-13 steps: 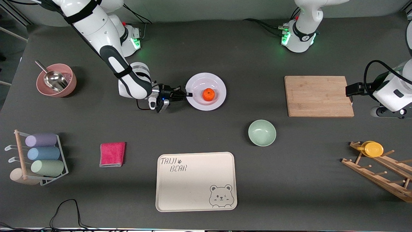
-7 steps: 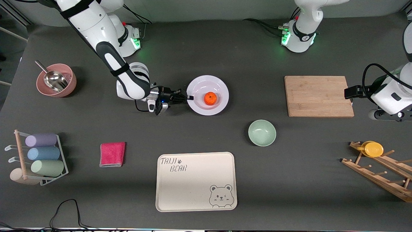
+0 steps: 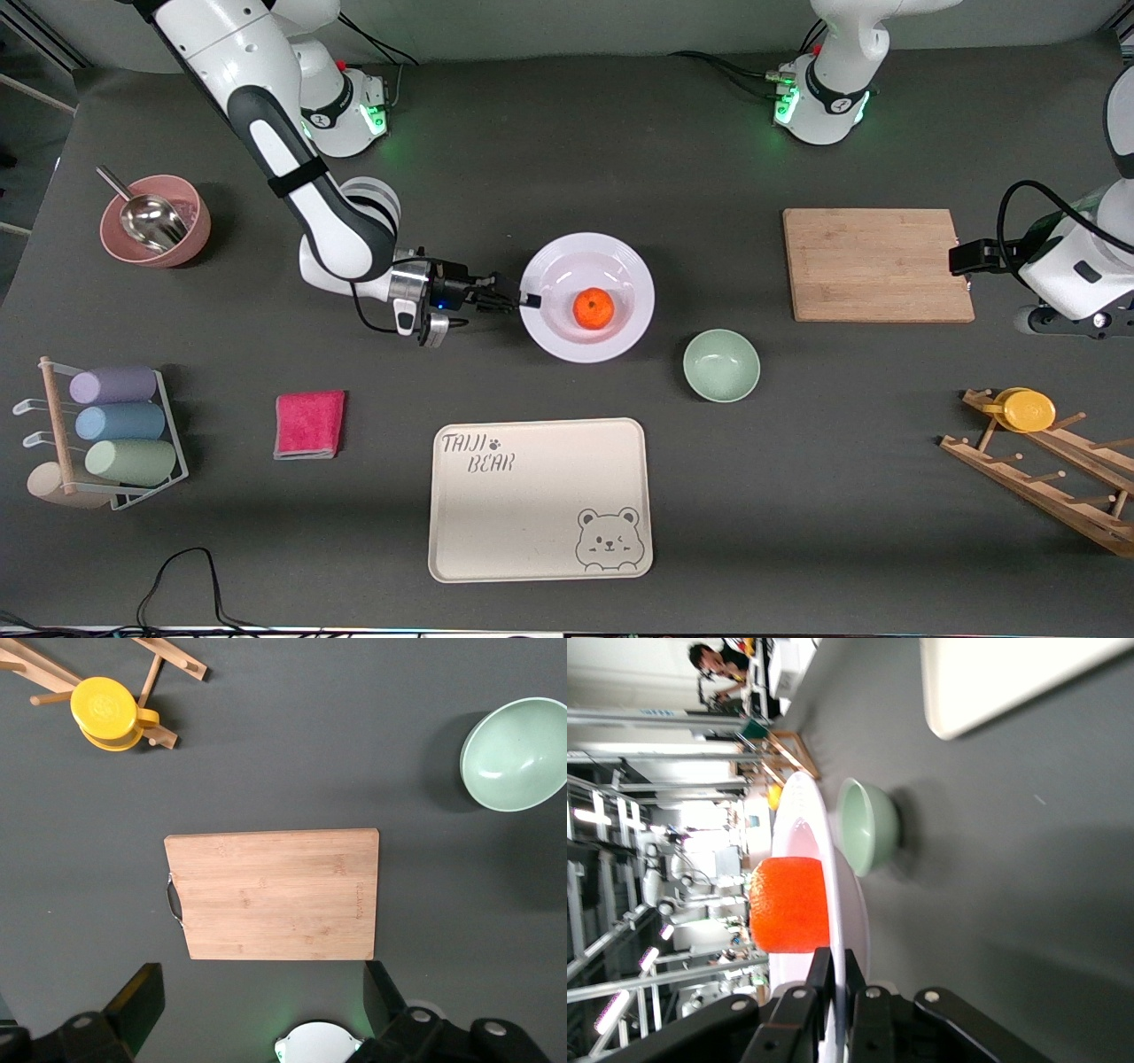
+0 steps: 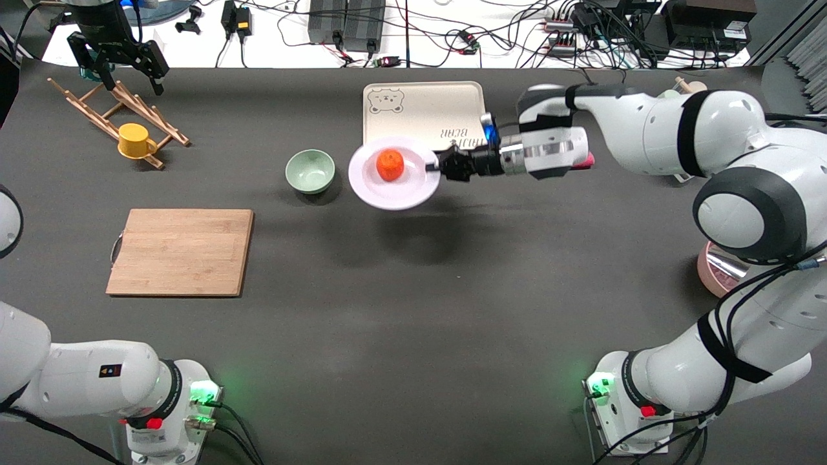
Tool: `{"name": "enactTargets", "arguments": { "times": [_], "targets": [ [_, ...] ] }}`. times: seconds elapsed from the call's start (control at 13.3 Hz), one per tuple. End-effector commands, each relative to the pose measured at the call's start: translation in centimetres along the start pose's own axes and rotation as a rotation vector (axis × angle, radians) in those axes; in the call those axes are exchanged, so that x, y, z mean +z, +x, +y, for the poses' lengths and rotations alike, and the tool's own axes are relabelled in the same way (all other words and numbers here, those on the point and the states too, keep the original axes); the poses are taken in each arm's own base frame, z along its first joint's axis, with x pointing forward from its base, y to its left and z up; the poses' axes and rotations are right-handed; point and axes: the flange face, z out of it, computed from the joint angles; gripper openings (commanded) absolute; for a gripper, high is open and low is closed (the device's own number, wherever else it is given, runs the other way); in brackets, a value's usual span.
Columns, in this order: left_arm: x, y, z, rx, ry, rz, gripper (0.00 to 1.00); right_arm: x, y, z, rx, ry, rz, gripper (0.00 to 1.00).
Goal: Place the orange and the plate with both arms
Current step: 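Lift the plate with the right gripper and carry it toward the tray, then lower the plate onto the cream bear tray with the right gripper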
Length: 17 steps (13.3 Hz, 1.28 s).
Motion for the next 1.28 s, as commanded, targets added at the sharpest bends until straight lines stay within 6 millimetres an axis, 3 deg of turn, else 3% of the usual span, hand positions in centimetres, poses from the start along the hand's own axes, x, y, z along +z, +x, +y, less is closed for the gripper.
{"name": "enactTargets", "arguments": {
  "times": [0.0,0.3,0.53,0.75,1.05,1.2],
  "targets": [
    [0.0,0.1,0.1,-0.008,0.019,0.009,1.00,-0.5,4.9,-2.6,0.017,0.000,0.027,0.00],
    [0.0,0.1,0.1,-0.008,0.019,0.008,1.00,-1.4,12.7,-5.3,0.008,-0.080,0.013,0.00],
    [0.0,0.1,0.1,-0.008,0.019,0.008,1.00,-1.7,17.4,-6.5,0.001,-0.107,0.038,0.00],
    [0.0,0.1,0.1,-0.008,0.019,0.009,1.00,-0.6,20.4,-4.0,-0.023,-0.116,0.049,0.00],
    [0.1,0.2,0.2,-0.006,0.019,0.005,1.00,-1.2,24.1,0.8,-0.020,-0.137,0.099,0.00],
    [0.2,0.3,0.2,-0.006,0.018,0.005,1.00,-1.0,25.0,2.4,-0.029,-0.149,0.106,0.00]
  ]
}}
